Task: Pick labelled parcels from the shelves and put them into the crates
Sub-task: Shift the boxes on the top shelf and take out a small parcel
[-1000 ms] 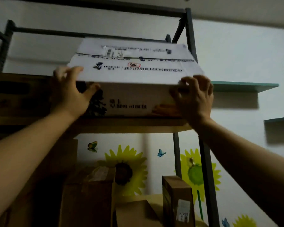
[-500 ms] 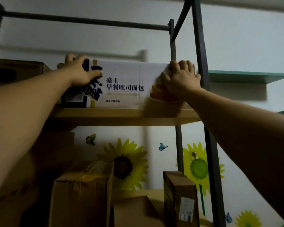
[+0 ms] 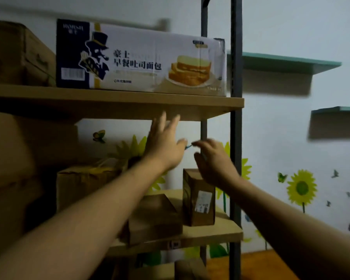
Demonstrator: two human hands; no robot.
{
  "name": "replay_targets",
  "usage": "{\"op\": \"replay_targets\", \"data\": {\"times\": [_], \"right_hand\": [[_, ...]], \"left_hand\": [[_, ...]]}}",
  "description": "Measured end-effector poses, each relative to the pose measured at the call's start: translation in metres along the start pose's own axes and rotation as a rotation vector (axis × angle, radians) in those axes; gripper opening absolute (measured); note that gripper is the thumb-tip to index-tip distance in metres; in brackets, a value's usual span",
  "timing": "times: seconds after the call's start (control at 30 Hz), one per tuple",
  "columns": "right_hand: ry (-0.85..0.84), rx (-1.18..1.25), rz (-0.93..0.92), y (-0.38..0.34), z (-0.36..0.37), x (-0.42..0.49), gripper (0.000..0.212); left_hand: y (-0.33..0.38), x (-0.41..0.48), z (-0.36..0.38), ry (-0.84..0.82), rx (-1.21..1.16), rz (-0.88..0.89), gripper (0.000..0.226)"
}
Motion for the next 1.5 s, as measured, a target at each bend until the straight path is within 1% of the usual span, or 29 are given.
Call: {"op": "replay_targets", "data": {"times": [0.07,0.1,0.13,0.17,0.2,0.27,0.3,0.33,0.4,0.47,0.53,0.6,0.67,0.73,0.77,0.8,0.87,0.9,0.97,1.0,1.1,1.13,1.27,1.43,1.5], "right_hand": [[-0.251,-0.119,-0.015,0.013,0.045,-0.021,0.059],[-0.358,-0.171,-0.027,0.018,0.064,-0.032,0.064],[-0.439,-0.175,-0.023,0.023,0.078,-0.042,0.062],[-0.483,-0.129,0.01,0.026,0.086,-0.051,0.062],[-0.48,-0.046,0.056,0.03,0.09,-0.057,0.065],[-0.408,0.124,0.148,0.035,0.085,-0.063,0.065],[-0.359,0.159,0.162,0.034,0.079,-0.065,0.063],[-0.296,0.167,0.156,0.032,0.072,-0.067,0.061],[-0.17,0.167,0.176,0.03,0.06,-0.074,0.053],[-0.072,0.188,0.232,0.031,0.05,-0.083,0.045],[0.006,0.285,0.321,0.035,0.043,-0.093,0.042],[0.136,0.468,0.413,0.041,0.035,-0.102,0.04],[0.26,0.659,0.478,0.045,0.027,-0.11,0.042],[0.292,0.792,0.561,0.049,0.024,-0.113,0.041],[0.286,0.873,0.6,0.051,0.025,-0.113,0.039],[0.267,0.967,0.642,0.052,0.026,-0.112,0.036],[0.208,1.158,0.709,0.053,0.031,-0.111,0.028],[0.176,1.207,0.722,0.052,0.033,-0.112,0.026],[0.13,1.191,0.702,0.048,0.032,-0.115,0.031],[0.115,1.161,0.677,0.046,0.03,-0.116,0.036],[0.079,1.07,0.593,0.041,0.024,-0.124,0.043],[0.065,1.038,0.567,0.039,0.023,-0.127,0.045],[0.025,0.983,0.493,0.032,0.019,-0.14,0.05],[0.004,0.986,0.495,0.03,0.014,-0.139,0.048],[0.003,0.974,0.486,0.026,0.006,-0.143,0.046]], "left_hand": [[-0.012,-0.014,0.043,-0.068,0.009,-0.029,0.061],[-0.022,-0.02,0.065,-0.121,-0.007,-0.073,0.06],[-0.032,-0.027,0.084,-0.183,-0.044,-0.149,0.059],[-0.045,-0.034,0.101,-0.247,-0.098,-0.245,0.058],[-0.054,-0.041,0.115,-0.307,-0.161,-0.335,0.057],[-0.062,-0.056,0.133,-0.39,-0.333,-0.455,0.051],[-0.06,-0.062,0.136,-0.383,-0.454,-0.487,0.048],[-0.058,-0.066,0.135,-0.339,-0.581,-0.495,0.045],[-0.054,-0.072,0.128,-0.235,-0.757,-0.487,0.041],[-0.055,-0.079,0.123,-0.183,-0.852,-0.481,0.037],[-0.059,-0.087,0.118,-0.148,-0.91,-0.523,0.04],[-0.064,-0.094,0.111,-0.117,-0.909,-0.583,0.049],[-0.067,-0.098,0.104,-0.104,-0.857,-0.604,0.055],[-0.074,-0.1,0.1,-0.092,-0.846,-0.638,0.059],[-0.077,-0.102,0.101,-0.096,-0.883,-0.679,0.062],[-0.076,-0.105,0.101,-0.12,-0.952,-0.729,0.062],[-0.071,-0.111,0.105,-0.192,-1.105,-0.8,0.054],[-0.068,-0.112,0.105,-0.204,-1.161,-0.796,0.049],[-0.065,-0.111,0.097,-0.139,-1.229,-0.742,0.04],[-0.063,-0.111,0.092,-0.1,-1.236,-0.708,0.041],[-0.056,-0.114,0.077,-0.062,-1.202,-0.599,0.062],[-0.055,-0.116,0.073,-0.058,-1.183,-0.573,0.064],[-0.055,-0.123,0.062,-0.088,-1.121,-0.493,0.053],[-0.053,-0.131,0.054,-0.068,-1.059,-0.461,0.058],[-0.05,-0.139,0.051,-0.063,-1.053,-0.449,0.063]]}}
Point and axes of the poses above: each hand's wrist, its own x-axis towards the middle knuckle, its own z-axis out of the palm, y = z × x, the point moved 8 cm from there along x, towards the middle knuckle, and after that the axes turned 12 degrees about -x, right-handed, at the moved point
